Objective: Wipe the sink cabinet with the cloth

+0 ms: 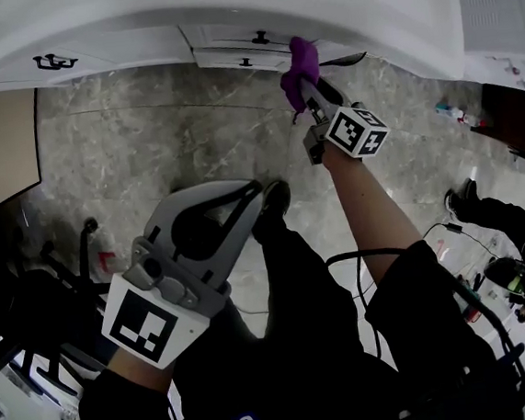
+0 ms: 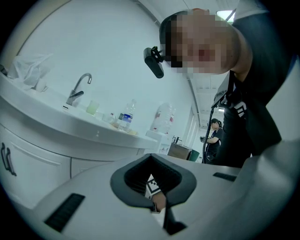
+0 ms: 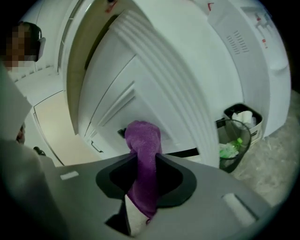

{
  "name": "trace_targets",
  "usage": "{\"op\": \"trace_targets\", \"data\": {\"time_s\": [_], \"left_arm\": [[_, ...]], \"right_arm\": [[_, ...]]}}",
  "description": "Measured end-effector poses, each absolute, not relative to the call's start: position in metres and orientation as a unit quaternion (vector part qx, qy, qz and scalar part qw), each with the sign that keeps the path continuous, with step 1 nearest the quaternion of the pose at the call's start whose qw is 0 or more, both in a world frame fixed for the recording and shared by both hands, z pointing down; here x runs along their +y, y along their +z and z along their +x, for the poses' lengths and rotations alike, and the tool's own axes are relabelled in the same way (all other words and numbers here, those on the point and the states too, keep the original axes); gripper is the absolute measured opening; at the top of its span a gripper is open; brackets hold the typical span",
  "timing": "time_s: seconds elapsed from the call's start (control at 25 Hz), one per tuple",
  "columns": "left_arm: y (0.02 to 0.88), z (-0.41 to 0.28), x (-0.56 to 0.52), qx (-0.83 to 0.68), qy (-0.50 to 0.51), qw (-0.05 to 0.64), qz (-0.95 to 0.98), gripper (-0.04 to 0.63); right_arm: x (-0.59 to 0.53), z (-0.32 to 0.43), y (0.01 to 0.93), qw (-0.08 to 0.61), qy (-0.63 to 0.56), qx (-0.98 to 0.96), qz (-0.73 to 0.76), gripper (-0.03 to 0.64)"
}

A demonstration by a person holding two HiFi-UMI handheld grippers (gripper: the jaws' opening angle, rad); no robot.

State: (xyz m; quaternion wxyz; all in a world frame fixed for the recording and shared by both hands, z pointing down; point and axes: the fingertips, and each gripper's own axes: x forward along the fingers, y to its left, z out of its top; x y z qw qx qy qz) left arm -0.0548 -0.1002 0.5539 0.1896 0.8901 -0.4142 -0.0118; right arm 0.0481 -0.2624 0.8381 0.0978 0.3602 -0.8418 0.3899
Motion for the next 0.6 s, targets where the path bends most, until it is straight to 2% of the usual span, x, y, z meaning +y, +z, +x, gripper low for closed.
{"op": "trace_targets", "data": {"time_s": [0.32, 0.6], "left_arm": [[0.568, -0.107, -0.084, -0.458, -0.008, 0.2, 0.866, 0.002], [0.571, -0.143, -0.075, -0.487, 0.006, 0.205, 0.849, 0.002]], "right_arm": [[-0.219, -0.138, 0.859, 0.14, 0.386, -0.886, 0.217, 0.104], [-0.246, -0.18, 0.887, 0.16, 0.396, -0.874, 0.232, 0.104]]}}
